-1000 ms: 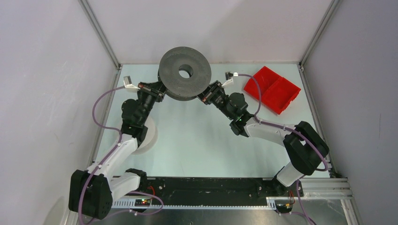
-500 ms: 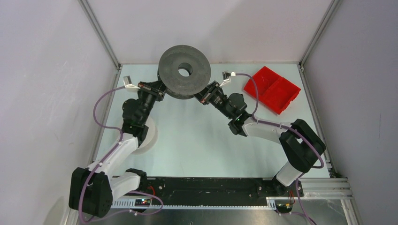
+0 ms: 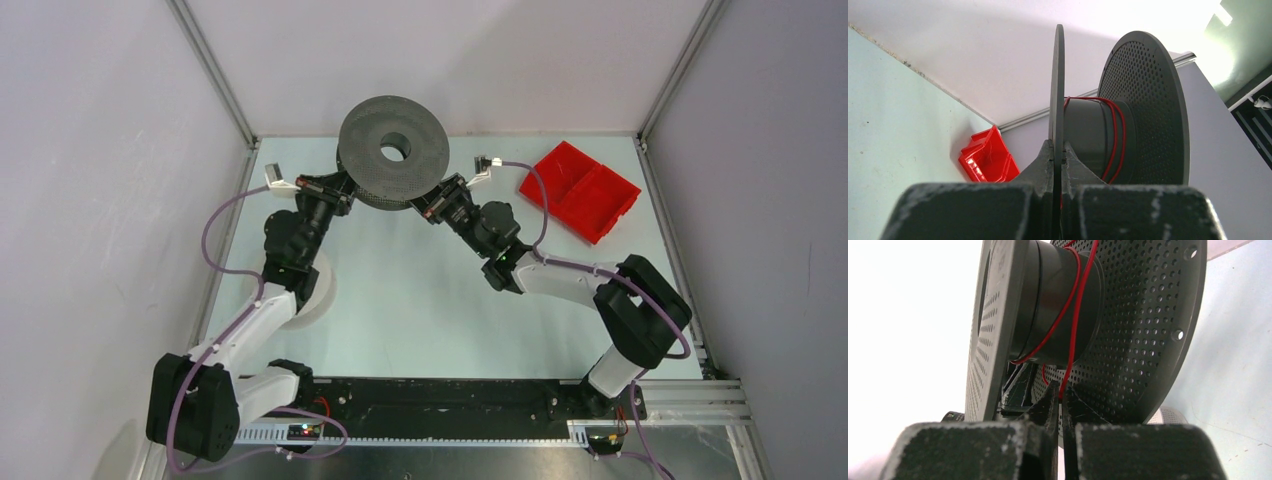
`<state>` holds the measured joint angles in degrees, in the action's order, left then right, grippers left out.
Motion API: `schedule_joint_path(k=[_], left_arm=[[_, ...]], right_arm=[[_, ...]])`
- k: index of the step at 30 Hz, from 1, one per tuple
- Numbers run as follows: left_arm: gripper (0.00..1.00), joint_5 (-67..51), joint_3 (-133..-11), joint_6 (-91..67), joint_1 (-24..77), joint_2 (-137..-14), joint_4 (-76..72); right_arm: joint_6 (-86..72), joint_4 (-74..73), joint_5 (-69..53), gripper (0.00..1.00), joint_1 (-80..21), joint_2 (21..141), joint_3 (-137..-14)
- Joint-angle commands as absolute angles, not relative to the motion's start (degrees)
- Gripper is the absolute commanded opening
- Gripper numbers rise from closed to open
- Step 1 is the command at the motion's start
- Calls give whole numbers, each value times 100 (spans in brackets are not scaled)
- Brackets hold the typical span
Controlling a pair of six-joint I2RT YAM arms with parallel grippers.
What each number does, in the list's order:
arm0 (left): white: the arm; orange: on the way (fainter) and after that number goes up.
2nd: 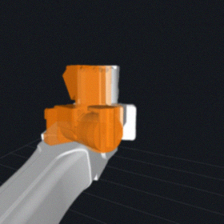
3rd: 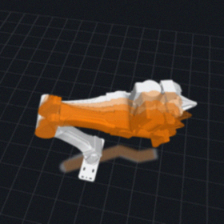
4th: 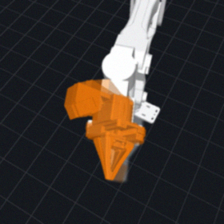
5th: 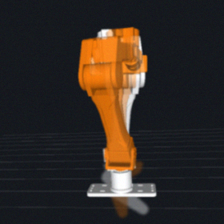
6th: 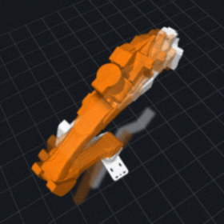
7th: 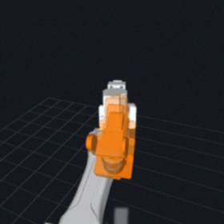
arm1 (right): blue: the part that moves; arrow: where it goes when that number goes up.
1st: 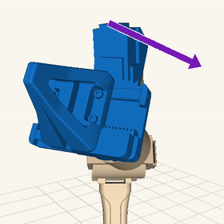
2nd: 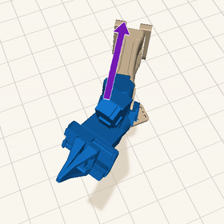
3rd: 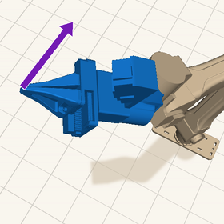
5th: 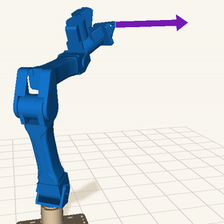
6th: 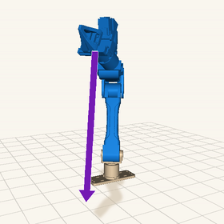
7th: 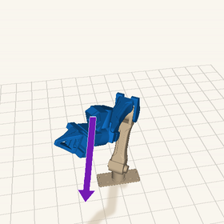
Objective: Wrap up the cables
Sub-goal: Wrap the cable around the cable reel.
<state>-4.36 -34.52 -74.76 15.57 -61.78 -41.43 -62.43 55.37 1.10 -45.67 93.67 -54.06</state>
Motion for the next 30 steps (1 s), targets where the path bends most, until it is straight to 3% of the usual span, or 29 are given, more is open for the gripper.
schedule_joint_path(k=[1, 30], left_arm=[[0, -1077, -3692, -8006, 1879, -6003, -5083], [0, -985, -3693, -7919, 1859, -6043, -5174]], right_arm=[[-6031, 4689, 531, 6, -4597, 9379, -5612], [-5648, 4247, 680, 28, -4550, 8590, -5127]])
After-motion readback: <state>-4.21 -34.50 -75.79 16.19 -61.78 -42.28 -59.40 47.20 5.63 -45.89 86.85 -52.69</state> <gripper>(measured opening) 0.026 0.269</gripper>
